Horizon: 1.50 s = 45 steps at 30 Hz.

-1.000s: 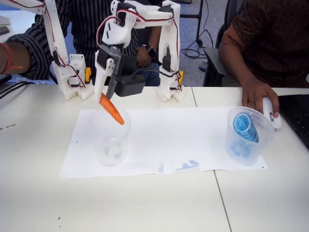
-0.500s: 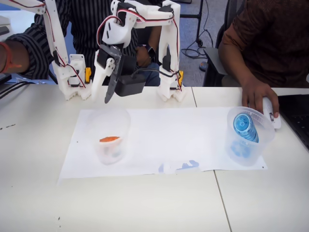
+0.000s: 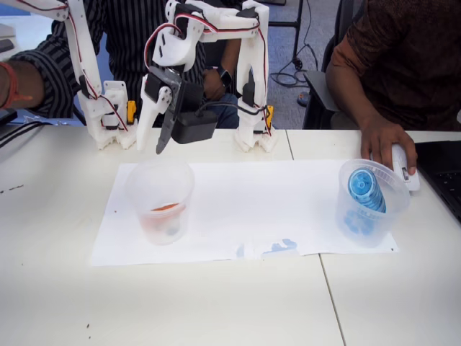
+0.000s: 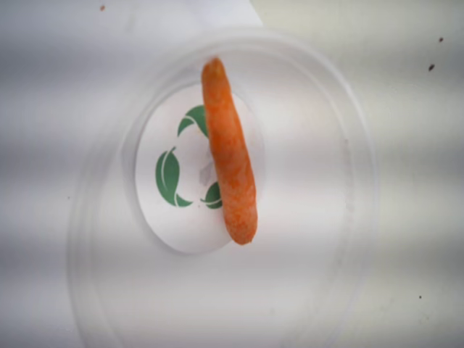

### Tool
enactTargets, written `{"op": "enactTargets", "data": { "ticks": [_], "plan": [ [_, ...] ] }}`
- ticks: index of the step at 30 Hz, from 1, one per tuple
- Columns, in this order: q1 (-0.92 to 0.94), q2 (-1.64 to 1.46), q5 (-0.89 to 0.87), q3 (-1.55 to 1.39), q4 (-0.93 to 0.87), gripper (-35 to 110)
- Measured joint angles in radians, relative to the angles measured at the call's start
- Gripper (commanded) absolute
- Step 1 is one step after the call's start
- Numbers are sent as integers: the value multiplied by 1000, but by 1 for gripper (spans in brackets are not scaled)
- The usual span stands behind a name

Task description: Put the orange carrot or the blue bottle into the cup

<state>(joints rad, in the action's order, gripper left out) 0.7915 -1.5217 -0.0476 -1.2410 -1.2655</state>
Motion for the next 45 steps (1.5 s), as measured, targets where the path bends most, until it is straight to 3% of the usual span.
{"op": "enactTargets", "data": {
  "ticks": [9, 21, 37, 45],
  "plan": [
    [0, 0, 0, 0, 0, 3],
    [-17, -11, -2, 0, -123, 9],
    [-399, -445, -2, 3, -431, 9],
    [-574, -663, -12, -38, -460, 10]
  ]
}}
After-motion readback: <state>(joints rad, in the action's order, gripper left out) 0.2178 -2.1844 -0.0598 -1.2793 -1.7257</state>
